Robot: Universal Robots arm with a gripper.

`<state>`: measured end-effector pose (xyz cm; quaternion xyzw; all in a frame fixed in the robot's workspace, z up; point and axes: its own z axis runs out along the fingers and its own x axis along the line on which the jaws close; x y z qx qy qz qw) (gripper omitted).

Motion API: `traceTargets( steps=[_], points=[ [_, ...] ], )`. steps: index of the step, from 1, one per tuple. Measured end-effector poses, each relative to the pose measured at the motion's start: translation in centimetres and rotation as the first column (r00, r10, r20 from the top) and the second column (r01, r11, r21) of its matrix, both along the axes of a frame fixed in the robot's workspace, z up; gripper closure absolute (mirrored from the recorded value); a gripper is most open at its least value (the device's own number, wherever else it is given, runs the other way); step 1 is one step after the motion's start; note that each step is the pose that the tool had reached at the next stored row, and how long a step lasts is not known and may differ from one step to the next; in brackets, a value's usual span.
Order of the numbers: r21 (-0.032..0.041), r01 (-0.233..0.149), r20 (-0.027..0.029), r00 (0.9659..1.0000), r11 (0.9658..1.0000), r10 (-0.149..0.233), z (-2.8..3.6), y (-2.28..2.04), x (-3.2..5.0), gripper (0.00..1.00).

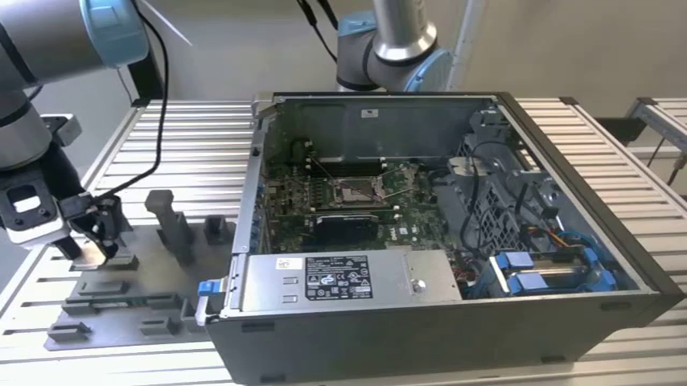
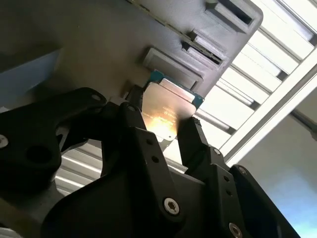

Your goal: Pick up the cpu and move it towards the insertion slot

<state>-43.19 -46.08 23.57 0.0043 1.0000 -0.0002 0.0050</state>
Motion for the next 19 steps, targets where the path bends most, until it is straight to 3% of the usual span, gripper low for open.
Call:
traceTargets(
  steps=[9, 19],
  points=[
    [-0.0002, 0.000, 0.0000, 1.0000, 1.0000, 0.000, 2.47, 0.00, 0.00, 1.00],
    [-0.0003, 0.000, -0.0001, 1.0000, 1.0000, 0.000, 6.14, 0.00, 0.00, 1.00]
  ],
)
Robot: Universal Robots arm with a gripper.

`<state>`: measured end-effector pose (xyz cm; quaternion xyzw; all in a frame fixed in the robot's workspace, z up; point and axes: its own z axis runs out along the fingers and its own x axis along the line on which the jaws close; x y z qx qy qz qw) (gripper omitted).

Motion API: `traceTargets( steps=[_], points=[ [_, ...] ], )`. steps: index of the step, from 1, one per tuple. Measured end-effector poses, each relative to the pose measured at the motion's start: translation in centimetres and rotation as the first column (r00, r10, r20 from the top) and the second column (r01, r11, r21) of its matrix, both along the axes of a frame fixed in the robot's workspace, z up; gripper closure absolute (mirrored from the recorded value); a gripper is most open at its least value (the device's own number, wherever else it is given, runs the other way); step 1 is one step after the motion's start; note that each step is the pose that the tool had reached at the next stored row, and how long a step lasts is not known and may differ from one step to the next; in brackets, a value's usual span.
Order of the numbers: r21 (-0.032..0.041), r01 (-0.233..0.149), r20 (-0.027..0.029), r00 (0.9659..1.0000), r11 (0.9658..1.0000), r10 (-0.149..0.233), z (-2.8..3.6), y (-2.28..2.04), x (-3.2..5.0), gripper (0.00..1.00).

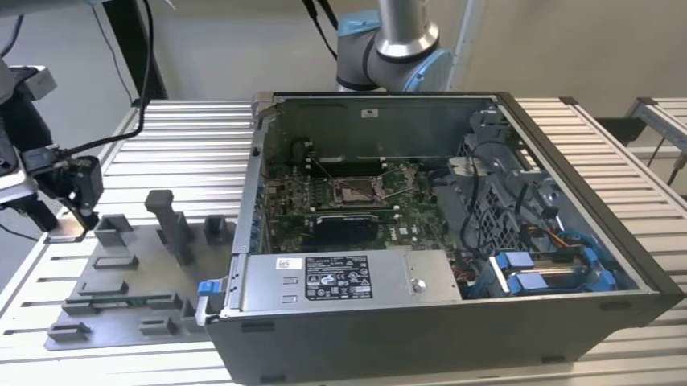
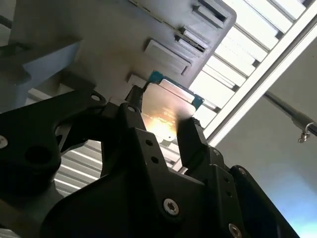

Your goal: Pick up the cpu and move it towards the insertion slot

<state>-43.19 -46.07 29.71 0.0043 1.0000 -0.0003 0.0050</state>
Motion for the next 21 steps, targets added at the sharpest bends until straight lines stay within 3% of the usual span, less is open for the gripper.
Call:
traceTargets(
  steps=[21],
  points=[
    [0.0001, 0.000, 0.0001, 1.0000, 1.0000, 0.000, 6.37, 0.00, 0.00, 1.00]
  ],
)
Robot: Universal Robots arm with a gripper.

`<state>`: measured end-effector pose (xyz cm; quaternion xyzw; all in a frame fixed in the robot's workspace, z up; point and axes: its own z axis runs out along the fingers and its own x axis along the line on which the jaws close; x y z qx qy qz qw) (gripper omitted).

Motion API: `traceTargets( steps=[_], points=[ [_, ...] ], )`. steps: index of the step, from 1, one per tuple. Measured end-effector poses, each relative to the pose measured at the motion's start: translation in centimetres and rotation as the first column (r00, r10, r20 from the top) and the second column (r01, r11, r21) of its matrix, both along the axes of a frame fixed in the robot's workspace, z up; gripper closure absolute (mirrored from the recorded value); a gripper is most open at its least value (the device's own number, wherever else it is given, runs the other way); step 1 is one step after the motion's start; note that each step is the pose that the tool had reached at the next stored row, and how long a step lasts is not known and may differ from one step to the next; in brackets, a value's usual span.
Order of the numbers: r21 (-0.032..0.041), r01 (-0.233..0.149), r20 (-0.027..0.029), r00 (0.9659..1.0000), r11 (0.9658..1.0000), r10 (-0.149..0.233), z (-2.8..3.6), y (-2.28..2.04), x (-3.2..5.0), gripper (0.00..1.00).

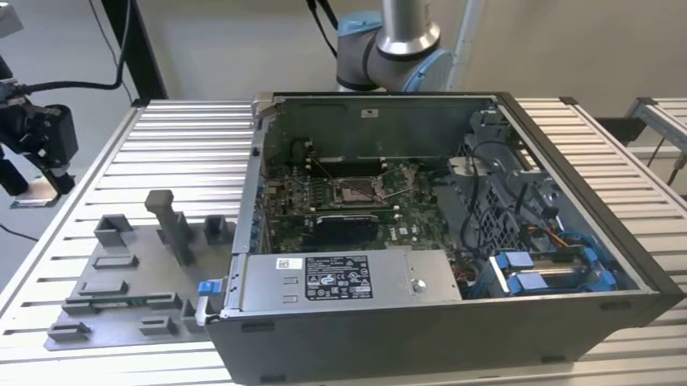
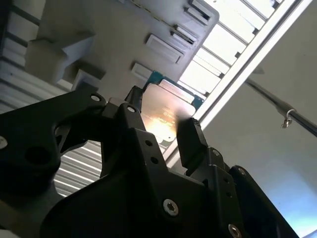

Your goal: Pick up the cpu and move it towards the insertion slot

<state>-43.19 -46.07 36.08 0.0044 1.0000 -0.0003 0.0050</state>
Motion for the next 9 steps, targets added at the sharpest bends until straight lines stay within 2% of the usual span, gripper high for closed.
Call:
traceTargets(
  steps=[5, 9],
  points=[
    [-0.0001, 0.000, -0.0001, 1.0000, 1.0000, 0.000, 1.37, 0.00, 0.00, 1.00],
    [-0.0001, 0.000, 0.0002, 1.0000, 1.0000, 0.000, 1.52, 0.00, 0.00, 1.00]
  ],
)
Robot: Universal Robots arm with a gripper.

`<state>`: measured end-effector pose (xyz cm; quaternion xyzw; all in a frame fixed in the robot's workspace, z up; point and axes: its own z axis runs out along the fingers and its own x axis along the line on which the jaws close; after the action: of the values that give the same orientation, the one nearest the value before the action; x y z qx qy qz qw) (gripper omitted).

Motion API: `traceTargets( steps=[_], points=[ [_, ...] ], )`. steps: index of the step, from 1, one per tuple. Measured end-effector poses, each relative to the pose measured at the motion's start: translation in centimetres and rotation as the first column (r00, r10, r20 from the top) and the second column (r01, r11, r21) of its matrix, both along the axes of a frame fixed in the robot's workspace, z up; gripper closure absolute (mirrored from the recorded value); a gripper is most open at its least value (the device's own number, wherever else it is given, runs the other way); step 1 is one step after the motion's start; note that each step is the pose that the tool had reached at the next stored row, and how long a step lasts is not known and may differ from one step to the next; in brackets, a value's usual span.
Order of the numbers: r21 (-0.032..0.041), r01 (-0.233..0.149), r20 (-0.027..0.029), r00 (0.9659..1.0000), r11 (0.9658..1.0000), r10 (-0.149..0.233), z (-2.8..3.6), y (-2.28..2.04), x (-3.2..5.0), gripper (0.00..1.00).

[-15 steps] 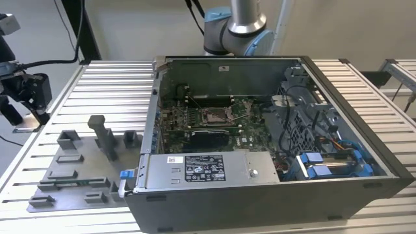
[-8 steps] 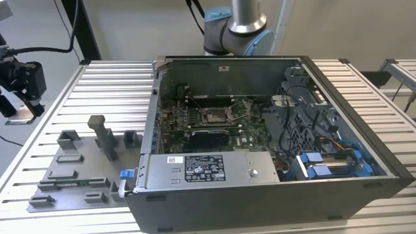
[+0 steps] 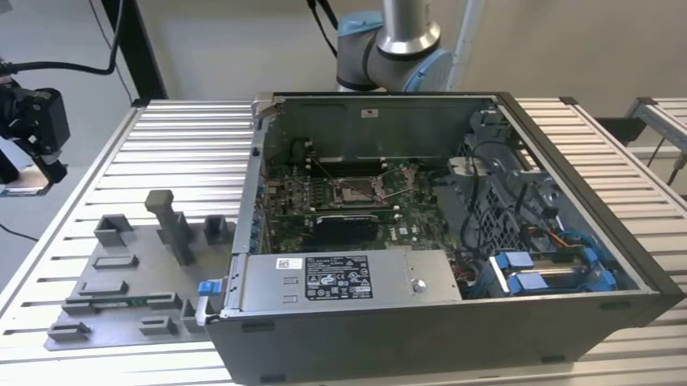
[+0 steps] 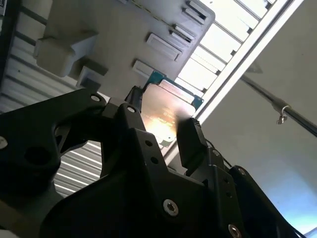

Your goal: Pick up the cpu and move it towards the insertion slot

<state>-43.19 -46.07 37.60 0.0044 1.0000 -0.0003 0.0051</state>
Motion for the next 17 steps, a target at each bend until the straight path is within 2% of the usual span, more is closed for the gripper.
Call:
traceTargets(
  steps=[3, 5, 12, 17],
  points=[
    [-0.0003, 0.000, -0.0004, 1.0000, 1.0000, 0.000, 0.02, 0.00, 0.20, 1.00],
    [-0.0001, 0.000, -0.0007, 1.0000, 1.0000, 0.000, 0.01, 0.00, 0.69, 1.00],
    [-0.0001, -0.004, -0.0023, 1.0000, 1.0000, 0.004, 0.01, 0.00, 3.40, 1.00],
    [-0.0002, -0.007, -0.0027, 1.0000, 1.0000, 0.007, 0.01, 0.00, 4.99, 1.00]
  ],
)
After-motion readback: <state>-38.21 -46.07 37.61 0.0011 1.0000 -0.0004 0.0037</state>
